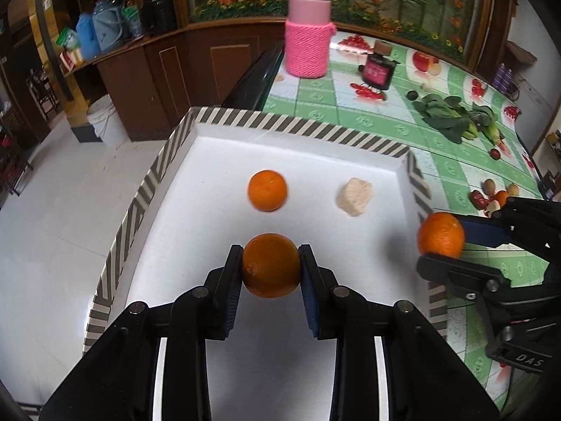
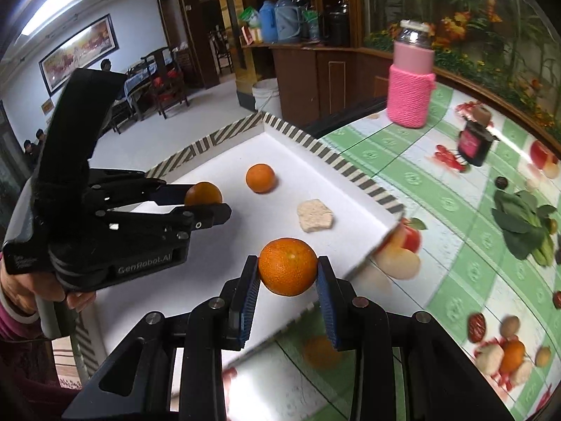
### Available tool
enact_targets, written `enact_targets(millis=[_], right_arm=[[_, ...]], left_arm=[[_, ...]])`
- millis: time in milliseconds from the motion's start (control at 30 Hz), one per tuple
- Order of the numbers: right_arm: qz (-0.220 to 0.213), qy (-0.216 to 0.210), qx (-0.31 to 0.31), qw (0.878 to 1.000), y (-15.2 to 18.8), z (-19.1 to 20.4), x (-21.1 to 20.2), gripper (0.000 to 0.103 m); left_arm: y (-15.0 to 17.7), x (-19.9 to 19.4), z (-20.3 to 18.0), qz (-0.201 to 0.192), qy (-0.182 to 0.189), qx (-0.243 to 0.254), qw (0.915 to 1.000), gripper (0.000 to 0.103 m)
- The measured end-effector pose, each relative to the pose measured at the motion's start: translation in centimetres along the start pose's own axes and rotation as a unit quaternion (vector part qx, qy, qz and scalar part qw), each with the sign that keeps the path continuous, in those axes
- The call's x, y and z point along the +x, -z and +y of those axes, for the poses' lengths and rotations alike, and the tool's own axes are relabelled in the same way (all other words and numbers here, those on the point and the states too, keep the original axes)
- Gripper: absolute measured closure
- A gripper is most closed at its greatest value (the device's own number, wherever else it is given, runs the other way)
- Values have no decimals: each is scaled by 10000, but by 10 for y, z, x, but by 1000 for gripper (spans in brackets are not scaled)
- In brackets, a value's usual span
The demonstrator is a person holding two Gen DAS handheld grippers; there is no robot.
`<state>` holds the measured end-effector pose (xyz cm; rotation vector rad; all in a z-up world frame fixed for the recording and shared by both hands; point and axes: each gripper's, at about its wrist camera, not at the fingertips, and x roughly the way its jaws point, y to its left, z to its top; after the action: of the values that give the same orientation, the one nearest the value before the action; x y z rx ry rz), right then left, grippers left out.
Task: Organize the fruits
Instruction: 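Lower the orange into the tray with the left tool while the right tool releases its orange beside it, then move both open tools back over the cakes on the table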
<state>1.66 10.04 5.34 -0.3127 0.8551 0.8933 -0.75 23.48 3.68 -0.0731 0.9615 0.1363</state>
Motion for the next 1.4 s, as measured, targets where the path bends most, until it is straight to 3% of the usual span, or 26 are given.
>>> enact_targets(millis=[300,667,733,833,900,1000,1233,1400], right_arm=[[346,6,-23,9994,-8,0,38,70],[460,-24,-225,9987,-8,11,56,68],[409,-6,-259,9988,-7,12,53,57],[297,21,-255,9992,-6,12,43,54],[215,43,-227,9995,-5,9,32,52],[76,42,-157,9998,-2,5,15,46],[-405,122,179,9989,14,-17,-42,33],[-564,434,283,9971,38,-39,-83,32]], left_arm=[[-2,14,6,92,-129,-133,9998,74],[-2,20,6,130,-264,-182,9994,74],[-2,19,6,133,-270,-211,9993,74],[-1,16,7,84,-310,-261,9991,61],[-1,10,6,-29,-303,-278,9992,41],[-1,-1,3,-194,-307,-298,9989,28],[0,-27,-23,-482,-105,-140,9987,28],[3,-41,-49,-564,235,41,9981,28]])
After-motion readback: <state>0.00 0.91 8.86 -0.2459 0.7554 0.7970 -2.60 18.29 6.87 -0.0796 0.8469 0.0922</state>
